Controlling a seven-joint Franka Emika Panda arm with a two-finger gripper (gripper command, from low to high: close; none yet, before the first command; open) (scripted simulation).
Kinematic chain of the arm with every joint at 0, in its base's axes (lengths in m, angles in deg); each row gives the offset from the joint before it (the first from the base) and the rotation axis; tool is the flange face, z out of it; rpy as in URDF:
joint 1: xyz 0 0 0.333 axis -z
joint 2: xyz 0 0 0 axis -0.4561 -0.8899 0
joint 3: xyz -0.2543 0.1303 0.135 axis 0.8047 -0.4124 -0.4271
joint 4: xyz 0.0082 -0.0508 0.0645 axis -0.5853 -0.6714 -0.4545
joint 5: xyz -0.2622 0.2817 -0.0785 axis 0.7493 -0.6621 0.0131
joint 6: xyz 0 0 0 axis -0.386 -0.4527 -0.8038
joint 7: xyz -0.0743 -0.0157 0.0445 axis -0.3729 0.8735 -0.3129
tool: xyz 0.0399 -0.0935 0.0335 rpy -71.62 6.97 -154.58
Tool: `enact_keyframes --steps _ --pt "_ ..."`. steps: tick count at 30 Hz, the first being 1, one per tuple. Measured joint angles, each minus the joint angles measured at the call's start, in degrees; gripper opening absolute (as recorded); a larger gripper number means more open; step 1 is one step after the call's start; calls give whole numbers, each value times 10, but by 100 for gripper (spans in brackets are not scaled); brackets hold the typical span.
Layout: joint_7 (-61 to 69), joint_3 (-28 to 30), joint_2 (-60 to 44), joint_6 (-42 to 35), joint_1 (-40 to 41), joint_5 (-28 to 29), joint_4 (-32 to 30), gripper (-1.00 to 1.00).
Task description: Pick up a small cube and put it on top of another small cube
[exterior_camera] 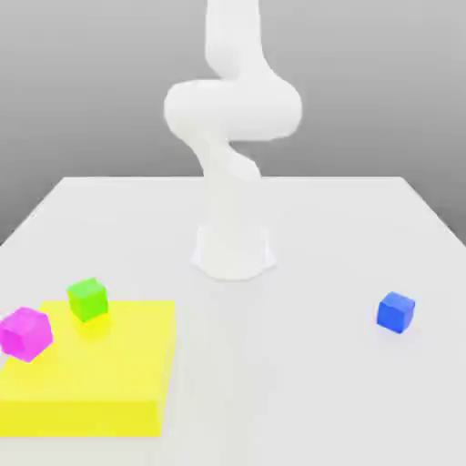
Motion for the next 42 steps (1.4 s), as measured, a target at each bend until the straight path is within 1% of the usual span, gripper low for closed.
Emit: enact_keyframes --steps 16,24,28,31,34,37,38,42 --pt "420 -1 -228 160 -271 -26 -155 0" --pt "623 -36 -340 239 -374 -33 -232 0" --pt "712 -62 -396 279 -421 -18 -271 0" --pt "745 -66 -444 314 -449 13 -288 0" --pt "733 -44 -504 362 -458 42 -281 0" --pt "725 -20 -565 412 -479 52 -270 0" --pt "724 -15 -581 425 -484 54 -267 -100" --pt "724 -15 -581 424 -484 54 -267 -100"
